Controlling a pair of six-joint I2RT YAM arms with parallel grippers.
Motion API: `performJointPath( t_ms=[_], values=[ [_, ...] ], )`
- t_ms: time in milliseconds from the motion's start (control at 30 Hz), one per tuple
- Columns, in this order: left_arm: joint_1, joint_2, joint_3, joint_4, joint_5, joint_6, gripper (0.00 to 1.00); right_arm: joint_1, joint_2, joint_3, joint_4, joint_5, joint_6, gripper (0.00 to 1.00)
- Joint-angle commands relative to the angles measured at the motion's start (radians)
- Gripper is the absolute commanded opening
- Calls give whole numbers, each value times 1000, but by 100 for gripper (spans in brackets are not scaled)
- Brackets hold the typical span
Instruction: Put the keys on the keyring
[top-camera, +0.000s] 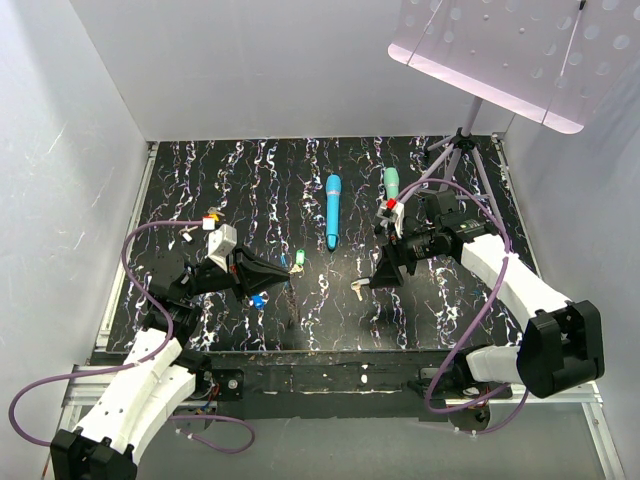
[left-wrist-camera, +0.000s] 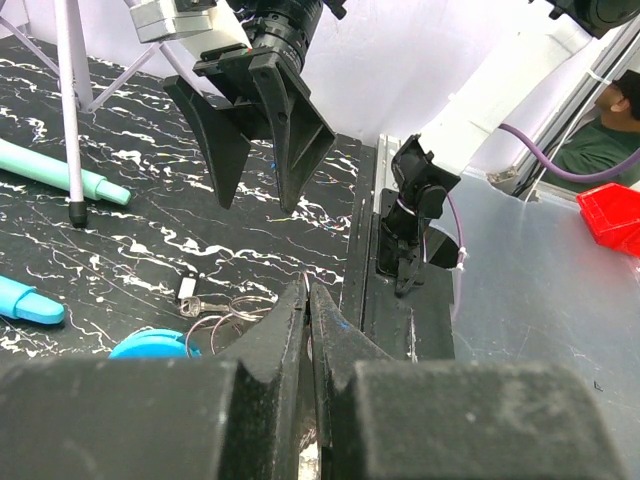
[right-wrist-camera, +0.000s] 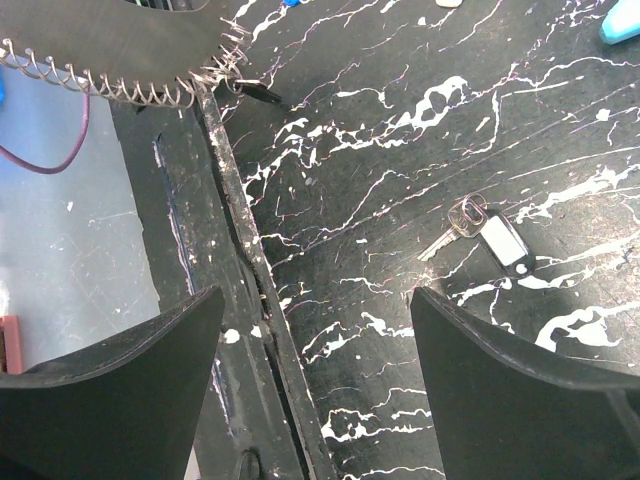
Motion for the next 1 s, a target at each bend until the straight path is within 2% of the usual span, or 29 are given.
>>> performJointPath(
  t_ms=[0,300,733,967],
  values=[
    [7,-22,4,21,-29,-3,0,4,0,5,17,-1,-5,84],
    [7,-88,-31,61,-87,-64,0,5,20,4,11,-22,-23,84],
    [7,-75,-34,148,-33,-141,0,5,17,-9,19,-36,-20,84],
    [7,-96,-34,125,-49,-135,0,5,20,-13,36,-39,4,84]
  ],
)
